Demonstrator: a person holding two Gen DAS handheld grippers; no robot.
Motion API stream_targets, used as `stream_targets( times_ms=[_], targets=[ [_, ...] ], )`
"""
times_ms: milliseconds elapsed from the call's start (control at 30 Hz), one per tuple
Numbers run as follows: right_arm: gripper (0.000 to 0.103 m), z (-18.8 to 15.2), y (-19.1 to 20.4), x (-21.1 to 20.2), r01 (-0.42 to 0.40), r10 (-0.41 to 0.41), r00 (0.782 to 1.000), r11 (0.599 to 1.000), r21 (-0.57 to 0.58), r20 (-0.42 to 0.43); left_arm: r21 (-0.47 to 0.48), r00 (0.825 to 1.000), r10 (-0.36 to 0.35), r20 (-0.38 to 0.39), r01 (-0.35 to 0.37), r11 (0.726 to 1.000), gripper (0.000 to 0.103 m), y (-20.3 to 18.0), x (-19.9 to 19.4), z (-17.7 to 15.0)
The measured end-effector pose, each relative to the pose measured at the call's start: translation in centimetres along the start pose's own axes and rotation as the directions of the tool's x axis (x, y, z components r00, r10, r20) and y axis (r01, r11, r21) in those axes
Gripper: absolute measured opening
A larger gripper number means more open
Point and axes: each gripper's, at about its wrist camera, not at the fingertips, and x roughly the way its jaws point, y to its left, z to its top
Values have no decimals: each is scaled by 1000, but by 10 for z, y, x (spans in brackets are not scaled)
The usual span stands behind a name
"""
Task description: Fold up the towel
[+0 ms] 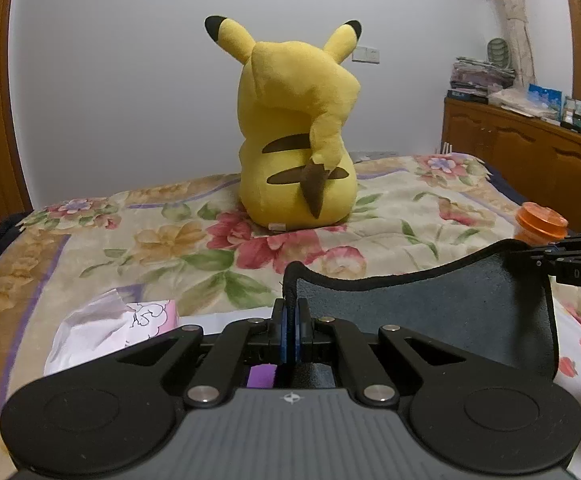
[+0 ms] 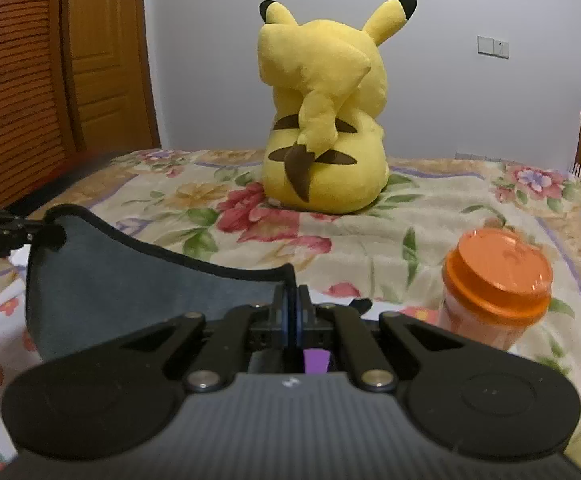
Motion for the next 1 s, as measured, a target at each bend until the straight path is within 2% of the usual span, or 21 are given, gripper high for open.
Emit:
stream_targets(
  times_ms=[233, 367, 567, 767, 1000],
  targets=[
    [4, 1, -7, 23, 16, -16, 1000, 1000, 1, 9, 1, 1000, 22, -10, -22, 1000, 7, 4, 26, 4],
    [4, -2, -10, 37, 29, -29, 1000, 1000, 2, 6, -29, 999, 44, -10, -44, 999, 7, 8, 41, -1],
    [4, -14, -20, 63, 55, -54, 998, 998, 34, -35, -43, 996, 62, -62, -65, 997, 7, 12, 75, -12],
    [4, -29, -25, 84, 57, -54, 995, 998, 32, -83, 3, 991, 84, -104, -85, 996, 7, 9, 99, -25],
    [5, -33, -23, 91, 59, -59, 994, 998, -3, -97, 20, 987, 102, -123, -100, 995, 12, 7, 105, -36]
  ],
)
